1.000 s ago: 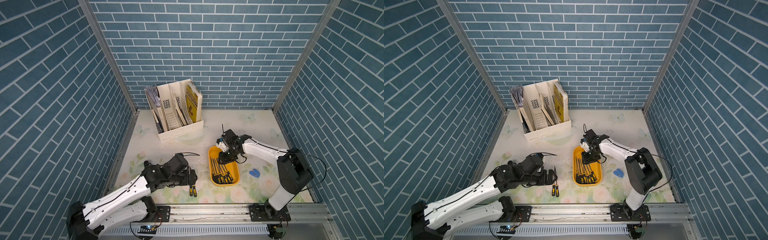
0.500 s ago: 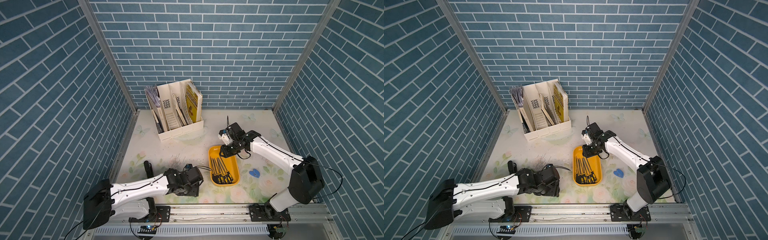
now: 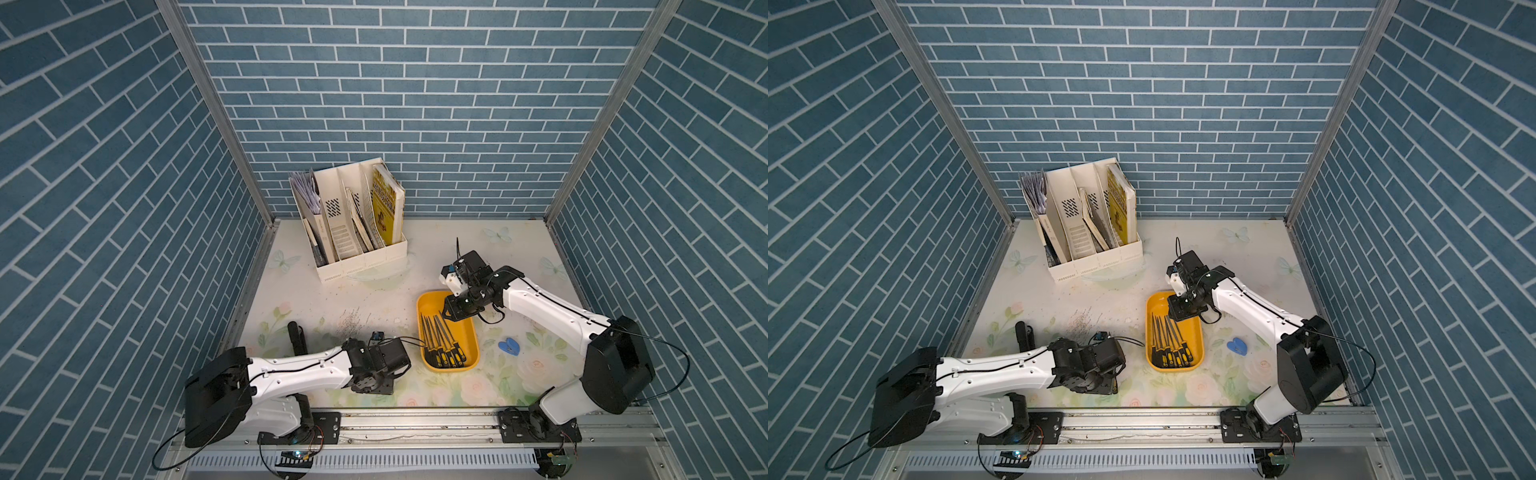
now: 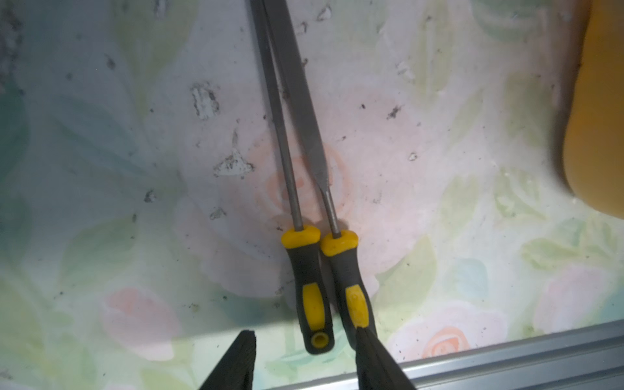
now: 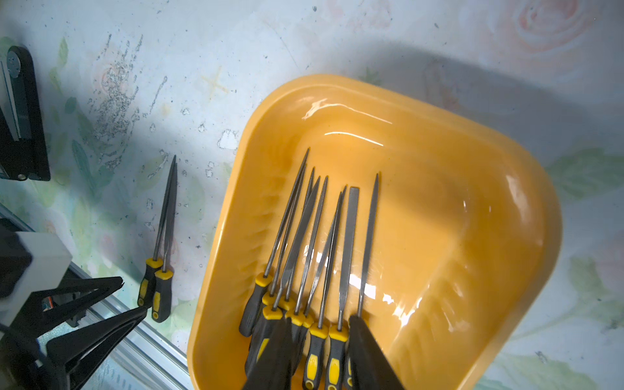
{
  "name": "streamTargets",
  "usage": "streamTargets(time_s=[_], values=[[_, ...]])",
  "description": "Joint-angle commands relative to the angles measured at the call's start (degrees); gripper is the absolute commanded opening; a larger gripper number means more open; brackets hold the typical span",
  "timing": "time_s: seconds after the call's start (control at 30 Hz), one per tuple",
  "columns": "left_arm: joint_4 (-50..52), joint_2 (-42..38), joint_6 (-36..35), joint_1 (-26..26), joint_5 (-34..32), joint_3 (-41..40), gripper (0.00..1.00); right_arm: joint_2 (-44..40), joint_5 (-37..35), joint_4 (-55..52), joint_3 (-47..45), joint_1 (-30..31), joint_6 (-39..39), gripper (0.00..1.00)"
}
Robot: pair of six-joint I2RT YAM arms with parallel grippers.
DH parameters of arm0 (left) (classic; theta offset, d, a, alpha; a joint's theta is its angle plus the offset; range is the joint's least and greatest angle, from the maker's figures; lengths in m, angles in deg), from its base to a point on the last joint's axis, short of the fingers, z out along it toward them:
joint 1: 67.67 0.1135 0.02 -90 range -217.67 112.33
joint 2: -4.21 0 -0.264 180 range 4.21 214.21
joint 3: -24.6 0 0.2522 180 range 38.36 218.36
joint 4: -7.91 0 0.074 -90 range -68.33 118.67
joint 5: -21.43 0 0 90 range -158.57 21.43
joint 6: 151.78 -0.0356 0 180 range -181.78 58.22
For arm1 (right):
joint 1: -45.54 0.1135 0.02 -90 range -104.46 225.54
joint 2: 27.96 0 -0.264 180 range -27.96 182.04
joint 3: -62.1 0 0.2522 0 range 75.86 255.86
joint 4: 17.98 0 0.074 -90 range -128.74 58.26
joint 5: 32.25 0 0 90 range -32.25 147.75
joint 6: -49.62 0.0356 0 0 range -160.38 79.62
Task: Put the file tool into the storage box
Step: Pick up the file tool from the center of the board.
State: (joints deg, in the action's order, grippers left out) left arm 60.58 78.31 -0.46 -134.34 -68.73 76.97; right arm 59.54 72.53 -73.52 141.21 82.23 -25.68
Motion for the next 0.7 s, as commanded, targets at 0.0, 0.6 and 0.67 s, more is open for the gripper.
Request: streamTargets(time_s=[0.0, 0.6, 0.67], values=[[1.09, 0.40, 0.26, -0.05, -1.81, -1.06, 0.50, -0.96, -0.15, 0.29, -0.65, -0.04, 0.89, 0.32], [-4.21, 8.15, -5.60, 4.29, -1.95, -0.80, 0.31, -1.73, 0.42, 1.50, -2.27, 0.05, 0.90, 0.30], [-4.89, 9.26, -6.70, 4.66, -1.77, -0.24, 0.21, -1.81, 0.72, 1.81, -2.41, 0.06, 0.99, 0.30]])
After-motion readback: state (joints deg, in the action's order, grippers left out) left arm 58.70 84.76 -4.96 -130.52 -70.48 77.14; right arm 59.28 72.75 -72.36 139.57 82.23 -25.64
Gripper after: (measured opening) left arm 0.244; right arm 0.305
